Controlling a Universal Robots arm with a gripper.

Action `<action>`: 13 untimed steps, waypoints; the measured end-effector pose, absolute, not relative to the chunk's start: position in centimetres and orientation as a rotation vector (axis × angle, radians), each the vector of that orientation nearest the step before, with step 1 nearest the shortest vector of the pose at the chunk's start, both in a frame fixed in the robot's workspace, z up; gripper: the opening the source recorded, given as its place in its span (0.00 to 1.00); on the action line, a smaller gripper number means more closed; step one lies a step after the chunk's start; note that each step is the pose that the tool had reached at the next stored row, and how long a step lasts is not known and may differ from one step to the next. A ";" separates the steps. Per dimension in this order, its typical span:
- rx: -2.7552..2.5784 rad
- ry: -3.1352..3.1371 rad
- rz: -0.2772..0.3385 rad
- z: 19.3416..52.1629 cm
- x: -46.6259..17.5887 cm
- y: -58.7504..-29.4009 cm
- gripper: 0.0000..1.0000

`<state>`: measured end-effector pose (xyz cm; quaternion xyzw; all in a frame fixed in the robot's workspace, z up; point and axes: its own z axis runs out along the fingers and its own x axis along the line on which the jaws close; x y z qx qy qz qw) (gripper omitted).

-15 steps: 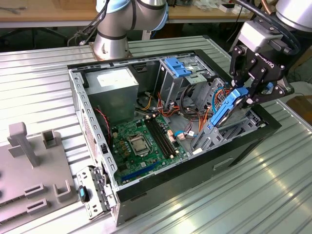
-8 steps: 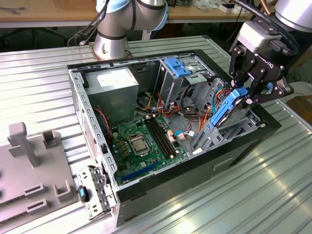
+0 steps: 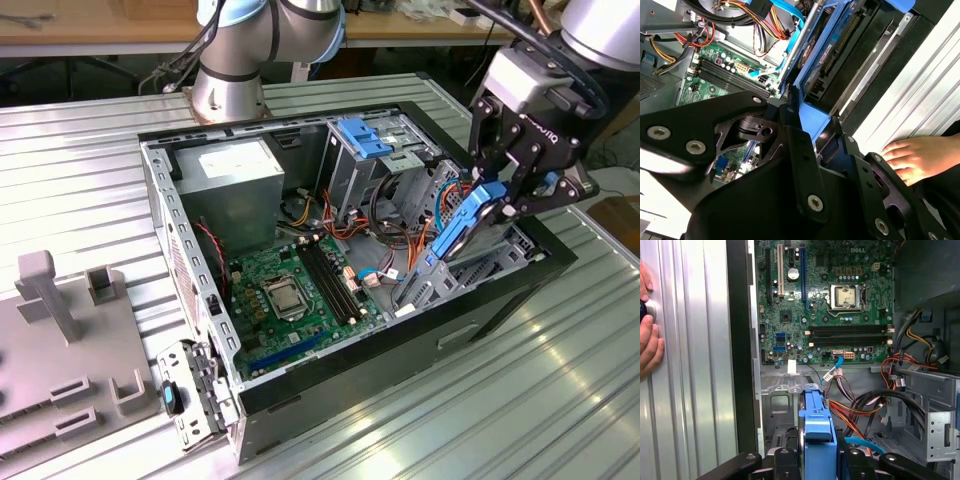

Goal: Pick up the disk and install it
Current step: 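Insert the disk into the insertion slot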

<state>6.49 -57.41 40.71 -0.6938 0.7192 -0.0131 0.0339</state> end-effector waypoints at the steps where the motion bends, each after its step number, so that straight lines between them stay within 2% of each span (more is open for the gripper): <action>1: -2.134 2.212 -0.040 40.7 6.5 -57.4 0.37; 13: -2.134 2.212 -0.040 39.8 6.5 -57.4 0.37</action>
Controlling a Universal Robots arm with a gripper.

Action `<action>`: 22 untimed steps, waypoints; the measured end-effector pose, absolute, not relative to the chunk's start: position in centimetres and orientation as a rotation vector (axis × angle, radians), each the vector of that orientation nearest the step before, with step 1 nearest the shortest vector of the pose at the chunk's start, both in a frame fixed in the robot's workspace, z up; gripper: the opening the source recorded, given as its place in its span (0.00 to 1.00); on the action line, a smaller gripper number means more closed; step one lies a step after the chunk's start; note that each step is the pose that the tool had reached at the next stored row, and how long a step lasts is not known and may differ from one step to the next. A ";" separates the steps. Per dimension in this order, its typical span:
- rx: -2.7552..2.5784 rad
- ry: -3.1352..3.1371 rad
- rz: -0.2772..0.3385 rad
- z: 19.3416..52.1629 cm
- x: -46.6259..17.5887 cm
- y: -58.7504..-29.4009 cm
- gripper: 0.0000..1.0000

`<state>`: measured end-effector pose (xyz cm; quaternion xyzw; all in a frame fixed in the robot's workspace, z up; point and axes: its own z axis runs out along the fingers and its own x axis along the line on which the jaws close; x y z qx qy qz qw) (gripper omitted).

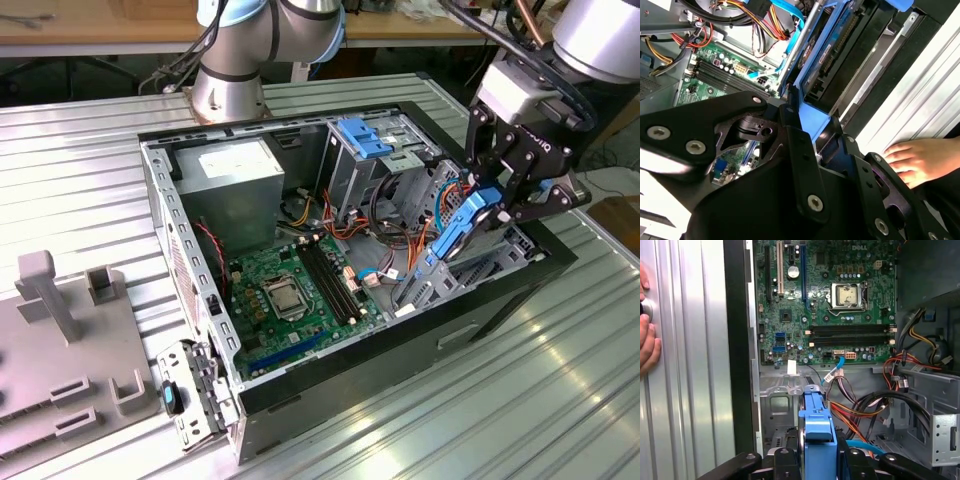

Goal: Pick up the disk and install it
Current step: 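Insert the disk into the insertion slot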

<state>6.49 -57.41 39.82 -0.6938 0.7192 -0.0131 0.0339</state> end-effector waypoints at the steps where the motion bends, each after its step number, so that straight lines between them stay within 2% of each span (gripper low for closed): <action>1: -2.134 2.212 -0.040 39.7 6.5 -57.4 0.37; 22: -2.134 2.212 -0.040 39.1 6.5 -57.4 0.37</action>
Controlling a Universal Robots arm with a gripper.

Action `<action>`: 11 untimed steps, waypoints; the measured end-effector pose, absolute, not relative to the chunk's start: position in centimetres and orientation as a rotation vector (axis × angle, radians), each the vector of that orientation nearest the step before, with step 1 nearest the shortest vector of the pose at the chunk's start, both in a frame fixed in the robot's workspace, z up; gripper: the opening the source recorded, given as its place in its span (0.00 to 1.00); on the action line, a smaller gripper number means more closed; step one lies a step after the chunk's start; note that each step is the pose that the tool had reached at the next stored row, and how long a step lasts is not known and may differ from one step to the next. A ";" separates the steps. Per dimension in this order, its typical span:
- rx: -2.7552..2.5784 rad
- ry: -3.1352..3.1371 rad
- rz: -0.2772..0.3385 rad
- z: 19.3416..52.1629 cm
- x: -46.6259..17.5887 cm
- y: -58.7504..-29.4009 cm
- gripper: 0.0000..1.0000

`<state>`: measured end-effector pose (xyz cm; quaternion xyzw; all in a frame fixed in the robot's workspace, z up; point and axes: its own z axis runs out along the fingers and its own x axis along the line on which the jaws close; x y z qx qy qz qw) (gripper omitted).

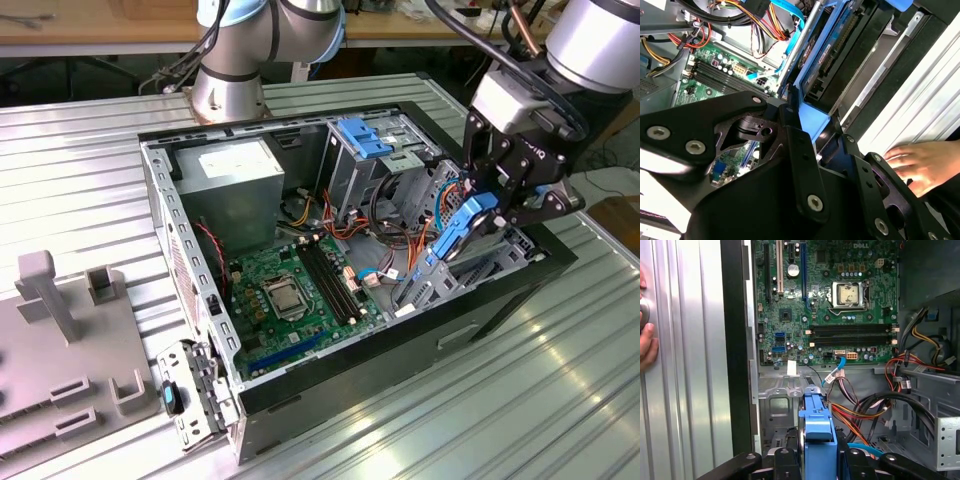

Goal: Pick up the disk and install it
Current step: 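Insert the disk into the insertion slot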

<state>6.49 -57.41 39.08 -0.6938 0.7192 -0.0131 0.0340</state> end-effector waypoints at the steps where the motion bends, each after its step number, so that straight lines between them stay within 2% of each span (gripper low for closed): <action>1: -2.134 2.212 -0.040 39.1 6.5 -57.4 0.37; 11: -2.134 2.212 -0.040 38.6 6.5 -57.4 0.37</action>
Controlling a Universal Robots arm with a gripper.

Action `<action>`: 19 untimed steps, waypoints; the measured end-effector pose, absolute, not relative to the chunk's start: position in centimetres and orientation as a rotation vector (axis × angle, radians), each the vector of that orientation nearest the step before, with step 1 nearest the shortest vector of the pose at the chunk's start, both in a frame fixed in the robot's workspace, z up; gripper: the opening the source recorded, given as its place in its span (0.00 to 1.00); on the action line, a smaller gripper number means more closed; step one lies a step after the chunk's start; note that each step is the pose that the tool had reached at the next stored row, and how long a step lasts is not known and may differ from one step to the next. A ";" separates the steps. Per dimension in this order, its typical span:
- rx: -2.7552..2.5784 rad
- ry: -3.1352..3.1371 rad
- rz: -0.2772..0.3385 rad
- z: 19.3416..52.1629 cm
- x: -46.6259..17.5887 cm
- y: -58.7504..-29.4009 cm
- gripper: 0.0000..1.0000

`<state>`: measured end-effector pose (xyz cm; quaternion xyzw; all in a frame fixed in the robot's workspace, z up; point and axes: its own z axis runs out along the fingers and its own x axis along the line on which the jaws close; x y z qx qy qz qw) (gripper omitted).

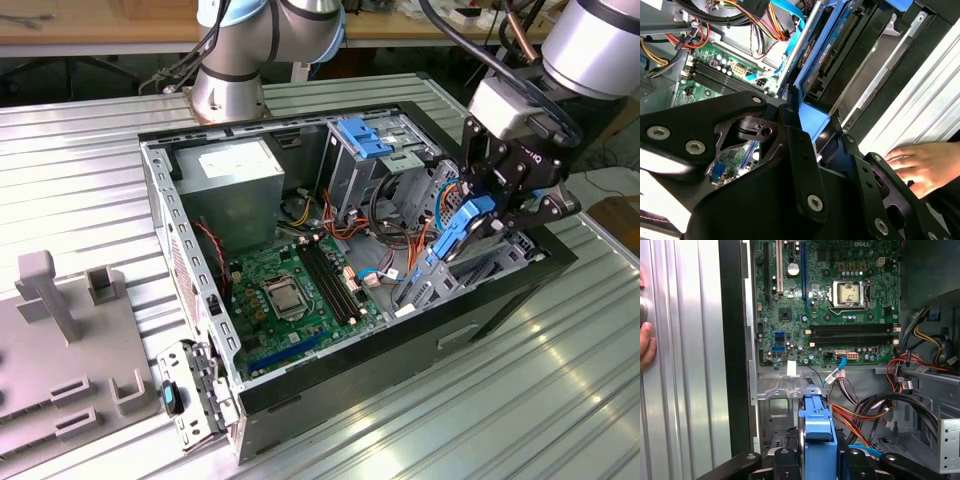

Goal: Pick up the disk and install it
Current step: 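Insert the disk into the insertion slot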

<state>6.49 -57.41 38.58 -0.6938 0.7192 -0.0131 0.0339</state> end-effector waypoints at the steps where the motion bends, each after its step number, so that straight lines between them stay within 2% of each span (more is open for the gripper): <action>1: -2.134 2.212 -0.040 38.5 6.5 -57.4 0.37; 19: -2.134 2.212 -0.040 37.6 6.5 -57.4 0.37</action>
